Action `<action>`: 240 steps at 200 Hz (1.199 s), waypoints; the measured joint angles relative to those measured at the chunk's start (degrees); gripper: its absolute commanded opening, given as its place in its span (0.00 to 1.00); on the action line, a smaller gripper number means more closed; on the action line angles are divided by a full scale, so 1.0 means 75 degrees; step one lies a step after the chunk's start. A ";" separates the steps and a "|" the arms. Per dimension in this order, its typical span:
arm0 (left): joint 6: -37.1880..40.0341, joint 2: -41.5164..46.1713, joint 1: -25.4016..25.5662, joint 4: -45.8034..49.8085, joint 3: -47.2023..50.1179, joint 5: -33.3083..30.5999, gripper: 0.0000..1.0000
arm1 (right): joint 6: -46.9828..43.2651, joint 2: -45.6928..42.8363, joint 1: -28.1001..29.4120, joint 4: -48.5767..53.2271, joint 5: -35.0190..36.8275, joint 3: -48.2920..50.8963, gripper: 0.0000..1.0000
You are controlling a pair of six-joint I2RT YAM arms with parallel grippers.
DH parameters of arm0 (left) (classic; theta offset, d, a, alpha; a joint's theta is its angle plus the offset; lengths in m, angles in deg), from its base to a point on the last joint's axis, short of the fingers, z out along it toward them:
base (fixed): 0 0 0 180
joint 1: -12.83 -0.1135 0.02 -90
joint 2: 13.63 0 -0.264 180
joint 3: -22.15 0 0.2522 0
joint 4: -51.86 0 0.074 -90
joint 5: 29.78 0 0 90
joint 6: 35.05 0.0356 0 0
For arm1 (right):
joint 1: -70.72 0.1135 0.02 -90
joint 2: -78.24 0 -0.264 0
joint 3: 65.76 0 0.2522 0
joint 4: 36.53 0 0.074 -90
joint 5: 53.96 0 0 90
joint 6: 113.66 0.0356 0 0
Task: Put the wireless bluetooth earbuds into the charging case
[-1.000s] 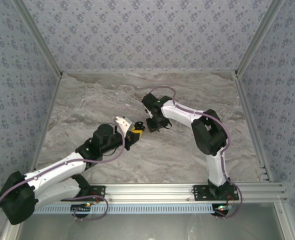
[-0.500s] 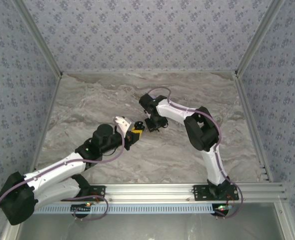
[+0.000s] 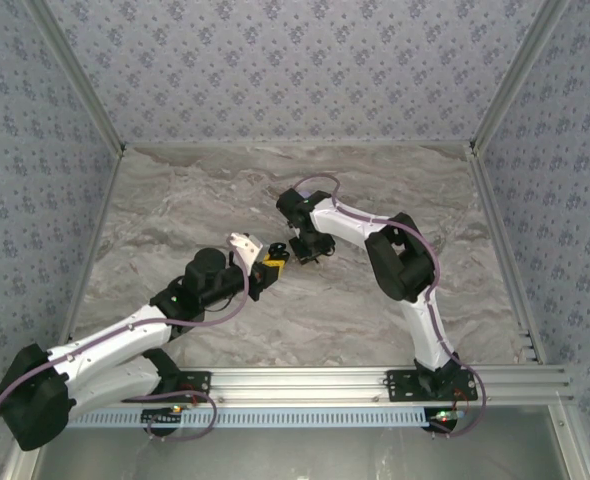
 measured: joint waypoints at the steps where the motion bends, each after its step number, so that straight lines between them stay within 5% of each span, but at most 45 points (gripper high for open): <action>1: 0.0000 0.0000 0.0000 0.0000 0.0000 0.0000 0.08 | 0.0000 0.0000 0.0000 0.0000 -0.0003 -0.0003 0.36; 147: -0.0012 0.0023 0.0000 0.0003 0.0000 -0.0003 0.08 | 0.0000 0.0067 0.0052 0.0047 -0.0041 -0.0093 0.22; 240: -0.0580 -0.0962 0.0000 -0.0152 -0.0003 -0.0166 0.08 | 0.0085 -0.1565 -0.1000 -0.1553 -0.1288 0.2040 0.23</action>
